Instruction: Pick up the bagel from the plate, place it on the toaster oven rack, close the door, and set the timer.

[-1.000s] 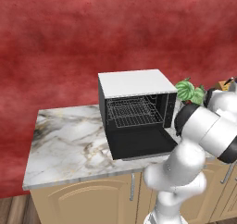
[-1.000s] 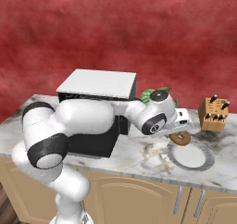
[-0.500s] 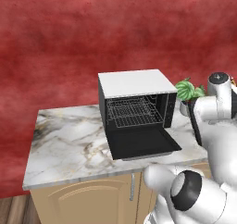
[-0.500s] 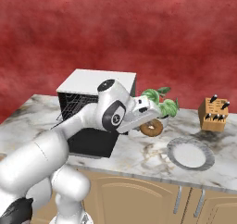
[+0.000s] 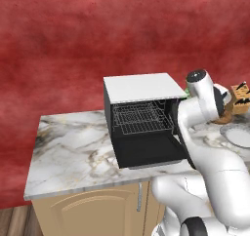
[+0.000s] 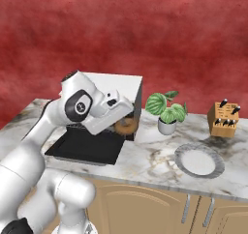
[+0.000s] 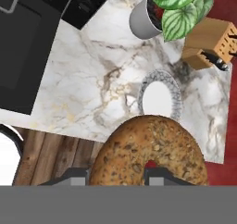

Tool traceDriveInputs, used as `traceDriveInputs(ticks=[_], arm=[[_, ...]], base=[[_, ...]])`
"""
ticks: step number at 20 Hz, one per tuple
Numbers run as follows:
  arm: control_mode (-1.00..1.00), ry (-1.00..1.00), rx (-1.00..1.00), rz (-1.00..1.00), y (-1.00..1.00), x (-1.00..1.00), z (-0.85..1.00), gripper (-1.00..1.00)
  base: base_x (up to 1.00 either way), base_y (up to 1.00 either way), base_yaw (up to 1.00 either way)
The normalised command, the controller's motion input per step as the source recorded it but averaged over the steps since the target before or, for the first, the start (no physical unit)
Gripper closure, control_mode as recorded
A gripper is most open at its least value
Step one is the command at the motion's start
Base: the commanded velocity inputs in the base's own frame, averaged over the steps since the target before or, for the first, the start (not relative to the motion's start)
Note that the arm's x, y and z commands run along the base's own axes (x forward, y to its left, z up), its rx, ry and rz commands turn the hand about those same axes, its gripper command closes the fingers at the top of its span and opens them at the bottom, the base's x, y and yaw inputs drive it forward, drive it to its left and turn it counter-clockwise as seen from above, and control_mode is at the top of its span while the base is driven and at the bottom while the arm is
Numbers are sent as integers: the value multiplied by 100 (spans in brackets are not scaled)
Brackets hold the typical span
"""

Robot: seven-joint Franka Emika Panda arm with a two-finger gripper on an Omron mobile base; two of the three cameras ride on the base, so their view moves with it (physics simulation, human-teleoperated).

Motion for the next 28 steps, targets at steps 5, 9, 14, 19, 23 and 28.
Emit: traceDriveInputs(ticks=[5,9,14,19,23,28], arm=[[-100,16,3,2,77,1,29,100],[-100,9,0,2,70,12,5,100],[-100,6,0,4,60,22,-1,100],[-100,6,0,3,50,47,-10,100],[-100,5,0,2,42,38,-19,100],[-100,2,0,1,18,41,-36,100]], base=[[0,0,0],[0,0,0],[0,0,0],[0,0,0],[0,0,0],[0,0,0]])
